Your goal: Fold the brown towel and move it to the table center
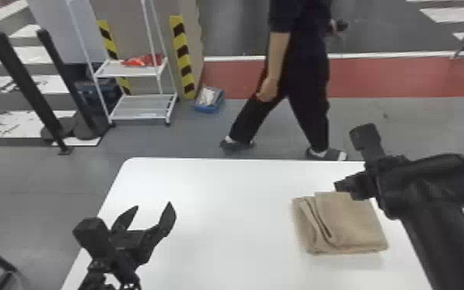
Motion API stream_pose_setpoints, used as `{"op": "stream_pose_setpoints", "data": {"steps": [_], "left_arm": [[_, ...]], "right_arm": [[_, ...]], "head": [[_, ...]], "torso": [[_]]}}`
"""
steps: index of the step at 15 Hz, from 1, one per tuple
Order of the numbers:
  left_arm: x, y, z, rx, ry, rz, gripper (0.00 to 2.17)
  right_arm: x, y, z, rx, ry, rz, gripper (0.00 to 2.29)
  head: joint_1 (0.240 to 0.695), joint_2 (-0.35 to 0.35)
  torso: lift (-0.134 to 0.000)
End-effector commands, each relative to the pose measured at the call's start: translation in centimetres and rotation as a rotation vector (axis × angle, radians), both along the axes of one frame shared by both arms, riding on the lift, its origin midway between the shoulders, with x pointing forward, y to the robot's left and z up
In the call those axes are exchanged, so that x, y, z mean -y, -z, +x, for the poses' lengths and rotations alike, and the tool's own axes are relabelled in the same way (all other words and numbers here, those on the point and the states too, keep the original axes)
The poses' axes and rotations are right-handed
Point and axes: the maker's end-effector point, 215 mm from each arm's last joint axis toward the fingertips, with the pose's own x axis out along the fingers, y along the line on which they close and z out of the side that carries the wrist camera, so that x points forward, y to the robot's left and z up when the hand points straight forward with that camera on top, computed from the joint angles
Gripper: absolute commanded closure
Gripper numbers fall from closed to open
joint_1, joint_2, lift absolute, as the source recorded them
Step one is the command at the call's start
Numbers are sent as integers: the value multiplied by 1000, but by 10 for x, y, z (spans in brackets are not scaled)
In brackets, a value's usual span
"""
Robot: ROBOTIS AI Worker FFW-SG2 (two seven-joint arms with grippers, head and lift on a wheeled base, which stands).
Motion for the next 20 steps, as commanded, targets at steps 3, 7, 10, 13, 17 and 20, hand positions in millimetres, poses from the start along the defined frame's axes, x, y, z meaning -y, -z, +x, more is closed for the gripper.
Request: {"op": "stream_pose_setpoints", "data": {"steps": [3,7,10,13,17,20], "left_arm": [[2,1,-1,-2,5,-1,76],[3,2,-2,-1,10,-2,76],[4,2,-4,-2,12,-2,76],[4,4,-6,-5,12,-2,76],[3,4,-7,-6,11,-1,76],[1,5,-7,-8,8,-1,76]], "right_arm": [[-9,15,9,-30,-42,-48,1929],[-16,20,8,-61,-76,-77,1929],[-22,27,0,-93,-104,-98,1929],[-28,38,-11,-131,-127,-96,1926],[-41,51,-31,-186,-165,-62,1926],[-58,55,-44,-199,-207,-24,1926]], "head": [[695,93],[695,100],[695,104],[695,111],[695,122],[695,137]], "torso": [[0],[0],[0],[0],[0],[0]]}}
